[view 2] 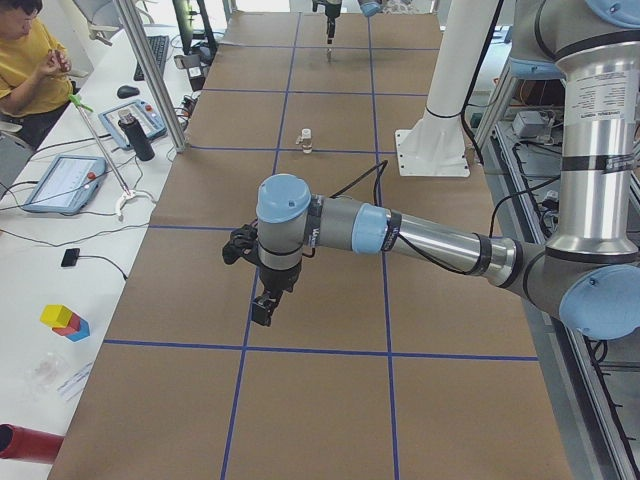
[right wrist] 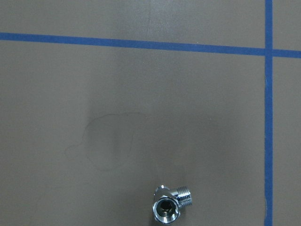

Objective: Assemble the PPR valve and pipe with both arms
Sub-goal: 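Lower the right gripper onto the chrome elbow fitting and grasp it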

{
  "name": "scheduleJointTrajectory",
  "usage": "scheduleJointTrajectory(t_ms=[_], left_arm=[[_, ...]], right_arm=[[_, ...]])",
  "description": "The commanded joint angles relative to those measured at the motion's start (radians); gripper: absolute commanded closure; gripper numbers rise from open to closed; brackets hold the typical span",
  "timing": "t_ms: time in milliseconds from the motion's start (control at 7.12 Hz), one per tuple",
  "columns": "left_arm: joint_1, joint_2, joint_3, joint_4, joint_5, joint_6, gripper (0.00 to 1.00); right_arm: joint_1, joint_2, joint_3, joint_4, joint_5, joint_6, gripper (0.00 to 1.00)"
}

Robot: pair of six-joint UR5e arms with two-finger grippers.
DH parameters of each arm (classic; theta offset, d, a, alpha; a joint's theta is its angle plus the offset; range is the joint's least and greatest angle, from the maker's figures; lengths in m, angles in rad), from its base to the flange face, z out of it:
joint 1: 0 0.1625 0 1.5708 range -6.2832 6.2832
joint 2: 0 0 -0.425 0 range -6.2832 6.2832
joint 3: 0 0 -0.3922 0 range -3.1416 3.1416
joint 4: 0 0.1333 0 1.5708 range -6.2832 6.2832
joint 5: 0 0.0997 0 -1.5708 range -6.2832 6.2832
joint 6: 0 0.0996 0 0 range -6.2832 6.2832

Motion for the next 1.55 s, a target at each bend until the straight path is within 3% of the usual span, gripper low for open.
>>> scheduleJointTrajectory(t_ms=[0,562,843,1405], left_arm=[[0.0,-0.001,0.0,0.0,0.0,0.0,0.0],[0.0,0.001,0.001,-0.005,0.0,0.0,0.0],[0.0,0.001,0.002,-0.005,0.0,0.0,0.0],[0.0,0.001,0.002,-0.005,0.0,0.0,0.0]], right_arm=[[-0.057,0.004,-0.026,0.027,-0.046,0.061,0.02],[-0.076,0.015,-0.049,0.027,-0.048,0.06,0.3],[-0.077,0.061,-0.098,0.028,-0.047,0.057,0.32],[-0.074,0.062,-0.095,0.033,-0.039,0.057,0.34]])
